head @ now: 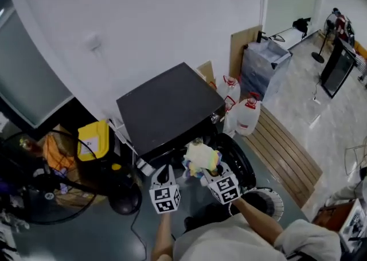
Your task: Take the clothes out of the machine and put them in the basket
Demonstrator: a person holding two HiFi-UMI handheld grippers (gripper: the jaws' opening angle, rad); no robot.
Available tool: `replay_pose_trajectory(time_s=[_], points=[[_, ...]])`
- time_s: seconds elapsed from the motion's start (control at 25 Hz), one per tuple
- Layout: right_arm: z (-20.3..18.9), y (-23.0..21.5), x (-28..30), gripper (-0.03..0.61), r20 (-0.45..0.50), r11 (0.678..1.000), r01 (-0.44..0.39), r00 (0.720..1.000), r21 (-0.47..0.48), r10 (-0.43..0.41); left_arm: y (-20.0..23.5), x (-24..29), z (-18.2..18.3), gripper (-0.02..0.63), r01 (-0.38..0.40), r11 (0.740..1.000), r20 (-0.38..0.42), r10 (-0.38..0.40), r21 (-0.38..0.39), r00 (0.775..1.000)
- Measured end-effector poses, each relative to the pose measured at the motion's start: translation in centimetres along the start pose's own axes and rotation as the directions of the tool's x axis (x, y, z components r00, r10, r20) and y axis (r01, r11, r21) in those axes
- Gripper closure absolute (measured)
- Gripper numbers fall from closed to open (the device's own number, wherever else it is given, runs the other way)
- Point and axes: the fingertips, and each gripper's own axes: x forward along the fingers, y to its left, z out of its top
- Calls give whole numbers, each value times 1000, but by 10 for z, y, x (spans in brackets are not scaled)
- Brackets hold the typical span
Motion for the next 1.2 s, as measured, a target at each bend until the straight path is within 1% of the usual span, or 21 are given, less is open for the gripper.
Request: replay_pose_trajectory(time_s=[0.16, 0.32, 0.44, 0.56, 0.68, 0.8, 0.88, 0.96, 1.08, 1.12, 1.2], points=[[3, 4, -26, 465, 22, 999, 53, 998, -8, -53, -19, 0, 12, 595, 74, 997, 15, -74, 25, 997], [-5, 7, -52, 465, 27, 989, 146, 989, 25, -147, -41, -2, 14, 595, 181, 982, 14, -182, 60, 983], [-13, 5, -77, 465, 15, 969, 241, 970, 55, -242, -58, -6, 14, 595, 271, 958, 3, -272, 91, 962], [-24, 4, -109, 465, 18, 932, 350, 935, 95, -353, -80, -13, 10, 595, 375, 917, -19, -376, 134, 926], [-37, 8, -147, 465, 1, 877, 457, 887, 147, -463, -105, -21, 4, 595, 475, 864, -43, -475, 167, 879], [-52, 10, -193, 465, -28, 805, 563, 822, 187, -568, -141, -33, 0, 595, 569, 798, -64, -569, 199, 820], [-66, 11, -228, 465, -49, 747, 632, 769, 206, -637, -172, -44, -4, 595, 633, 741, -80, -633, 222, 770], [-79, 11, -262, 463, -61, 684, 695, 710, 220, -702, -204, -55, -9, 595, 692, 680, -100, -692, 243, 715], [-99, 12, -310, 463, -97, 589, 770, 624, 244, -776, -249, -72, -19, 595, 762, 594, -136, -758, 259, 637], [-107, 11, -324, 463, -117, 559, 789, 599, 255, -792, -264, -76, -23, 595, 780, 567, -148, -776, 263, 614], [-125, 6, -346, 463, -156, 507, 817, 559, 275, -815, -293, -81, -30, 595, 811, 518, -170, -804, 271, 570]])
